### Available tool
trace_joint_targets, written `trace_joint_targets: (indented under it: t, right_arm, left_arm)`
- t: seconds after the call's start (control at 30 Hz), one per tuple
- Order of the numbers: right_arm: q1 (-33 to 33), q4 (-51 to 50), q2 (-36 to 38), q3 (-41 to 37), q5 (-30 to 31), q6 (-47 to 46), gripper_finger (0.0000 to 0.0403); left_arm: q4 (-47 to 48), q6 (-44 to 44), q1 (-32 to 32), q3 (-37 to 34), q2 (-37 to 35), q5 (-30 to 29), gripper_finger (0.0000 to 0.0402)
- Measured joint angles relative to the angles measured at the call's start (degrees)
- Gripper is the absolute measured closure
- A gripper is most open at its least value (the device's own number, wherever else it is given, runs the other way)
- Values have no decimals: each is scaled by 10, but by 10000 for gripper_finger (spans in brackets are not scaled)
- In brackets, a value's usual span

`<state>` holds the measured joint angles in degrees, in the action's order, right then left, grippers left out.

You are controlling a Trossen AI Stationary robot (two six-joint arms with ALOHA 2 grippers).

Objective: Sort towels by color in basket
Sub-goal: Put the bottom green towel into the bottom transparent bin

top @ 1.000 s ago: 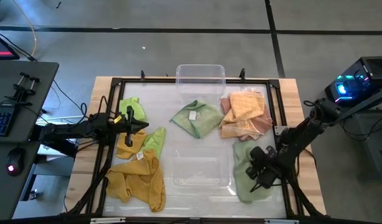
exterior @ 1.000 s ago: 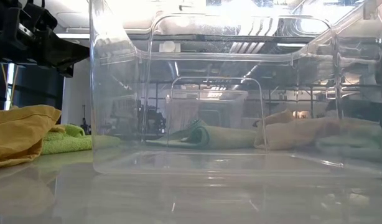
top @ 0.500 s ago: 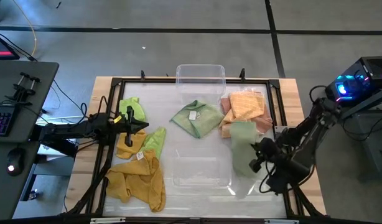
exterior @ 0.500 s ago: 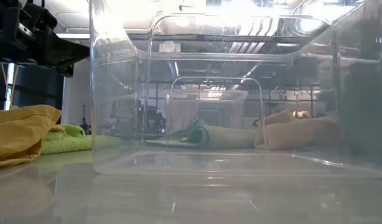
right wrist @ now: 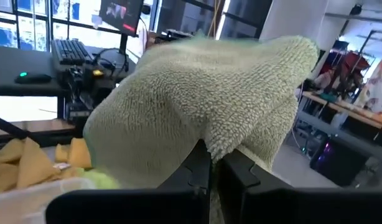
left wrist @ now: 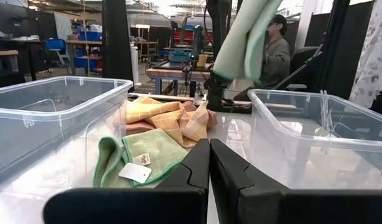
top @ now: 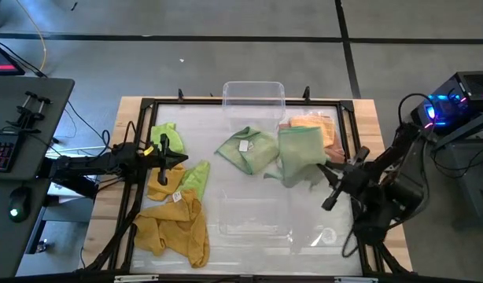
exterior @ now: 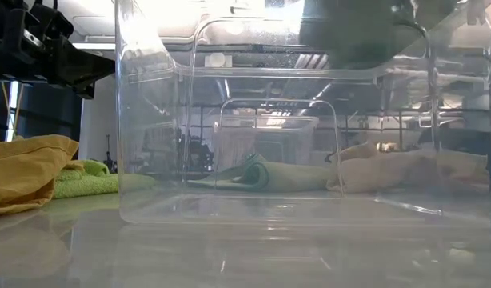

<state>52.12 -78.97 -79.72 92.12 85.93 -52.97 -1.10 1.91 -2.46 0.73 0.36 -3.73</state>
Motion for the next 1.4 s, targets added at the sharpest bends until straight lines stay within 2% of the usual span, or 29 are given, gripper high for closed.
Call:
trace_joint_targets:
  t: [0.13,0.2,0.27,0.33,0.37,0.43,0.67,0.9,1.17,1.3,1.4]
  right_arm:
    - [0,166,0,24,-9,190,399]
    - [-3,269,0,24,-38,300,399]
    - [-14,372,-1,24,-111,400,399]
    - [-30,447,-4,24,-216,491,399]
    - [-39,469,-8,25,-266,527,400]
    - [-57,488,-17,25,-331,569,400]
    - [-128,476,-59,18,-441,589,400]
    - [-172,470,-117,18,-482,583,400]
    - [-204,421,-175,17,-553,516,400]
    - [-207,438,-193,17,-599,520,400]
    - [-209,495,-197,17,-653,545,400]
  left_arm:
    - [0,0,0,0,0,0,401]
    - [0,0,0,0,0,0,401]
    - [0,0,0,0,0,0,401]
    - [0,0,0,0,0,0,401]
    - [0,0,0,0,0,0,401]
    - [0,0,0,0,0,-1,401]
    - [0,4,0,0,0,-2,401]
    - [0,5,0,0,0,-2,401]
    - [0,5,0,0,0,0,401]
    - [0,5,0,0,0,0,401]
    - [0,5,0,0,0,1,401]
